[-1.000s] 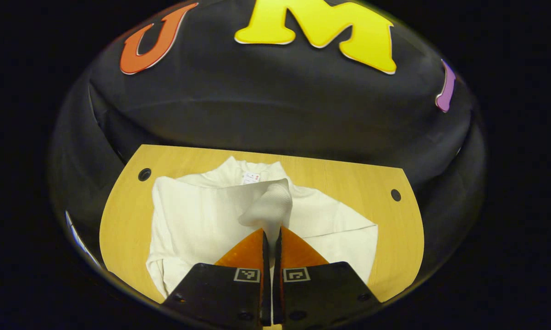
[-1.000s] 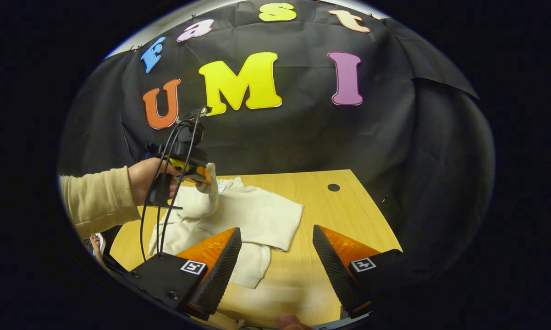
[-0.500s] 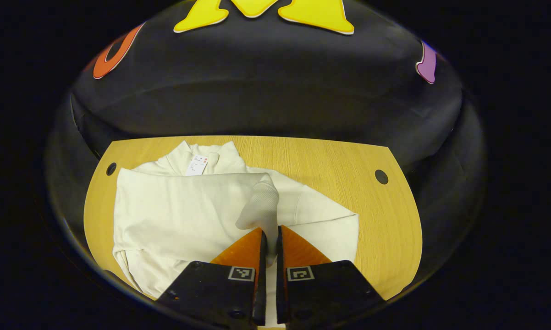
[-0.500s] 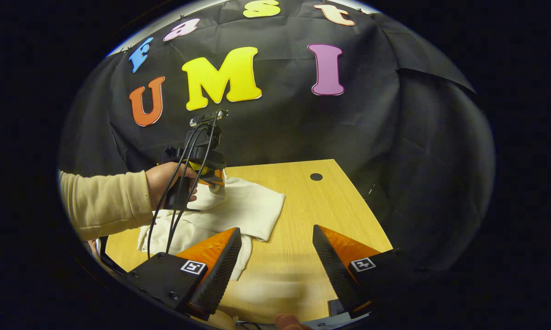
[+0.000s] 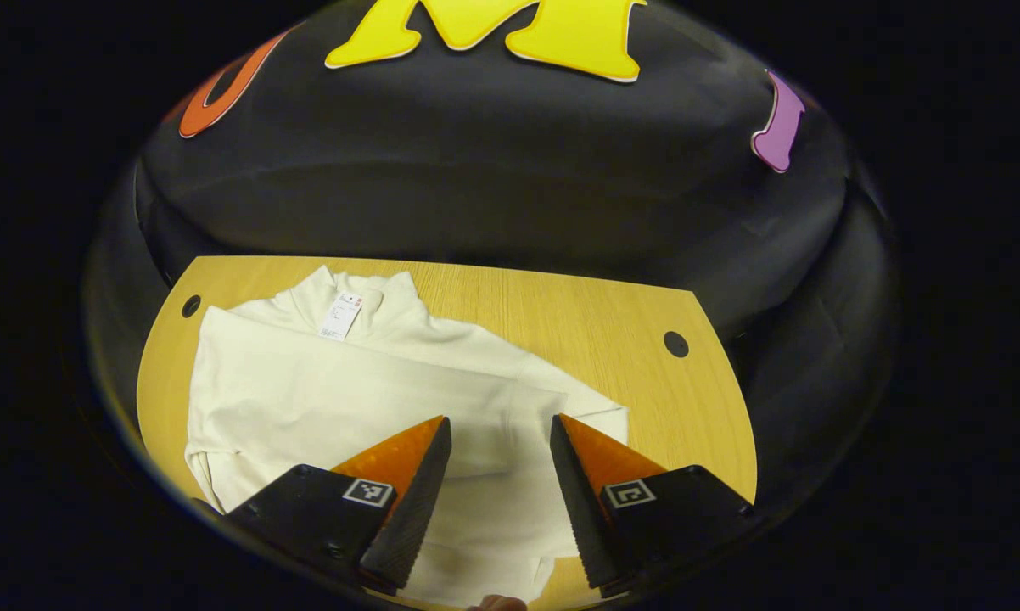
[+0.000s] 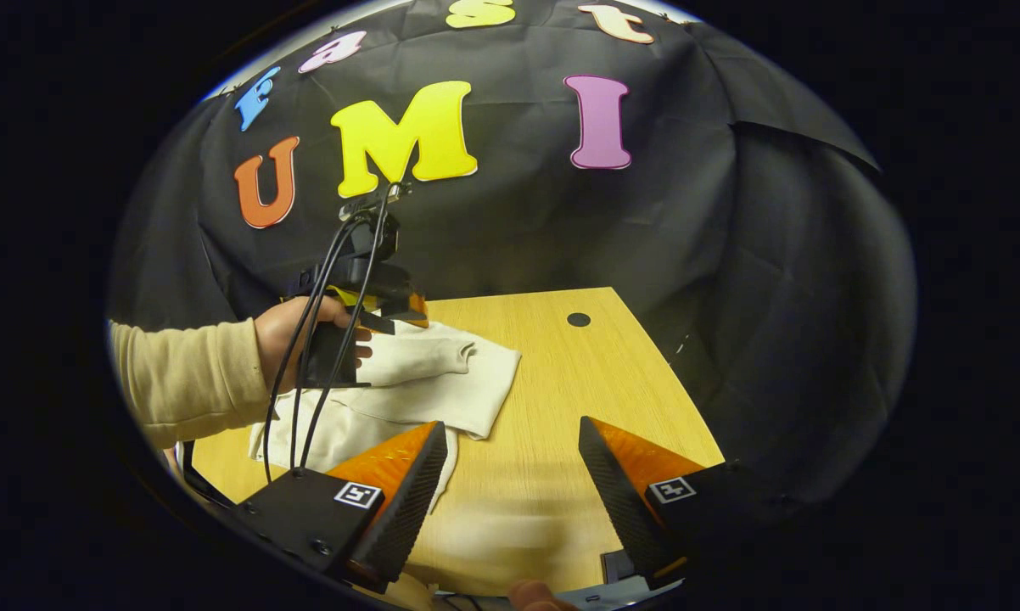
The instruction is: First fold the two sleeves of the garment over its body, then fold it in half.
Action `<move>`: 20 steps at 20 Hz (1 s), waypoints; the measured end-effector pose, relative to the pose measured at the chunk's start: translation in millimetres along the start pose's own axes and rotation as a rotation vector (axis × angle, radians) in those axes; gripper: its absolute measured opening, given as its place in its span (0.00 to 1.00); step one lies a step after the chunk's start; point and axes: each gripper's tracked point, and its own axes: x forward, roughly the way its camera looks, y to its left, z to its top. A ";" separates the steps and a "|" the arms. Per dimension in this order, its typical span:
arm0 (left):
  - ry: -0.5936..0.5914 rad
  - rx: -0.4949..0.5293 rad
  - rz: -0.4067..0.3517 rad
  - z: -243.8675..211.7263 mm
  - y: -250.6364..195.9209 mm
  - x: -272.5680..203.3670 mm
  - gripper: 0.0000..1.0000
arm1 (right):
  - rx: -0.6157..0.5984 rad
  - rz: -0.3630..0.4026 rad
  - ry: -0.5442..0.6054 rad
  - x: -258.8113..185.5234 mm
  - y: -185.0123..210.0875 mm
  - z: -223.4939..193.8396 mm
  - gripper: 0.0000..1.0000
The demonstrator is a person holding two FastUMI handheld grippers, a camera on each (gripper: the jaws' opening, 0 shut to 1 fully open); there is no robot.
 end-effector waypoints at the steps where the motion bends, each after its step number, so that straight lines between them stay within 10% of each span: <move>1: -0.008 0.008 0.003 1.7 2.6 -2.5 0.93 | -0.008 0.002 0.003 0.3 1.3 -0.7 0.98; 20: -0.066 -0.081 0.149 -47.7 163.0 -101.3 0.94 | -0.070 0.091 0.117 27.0 93.5 -35.3 0.98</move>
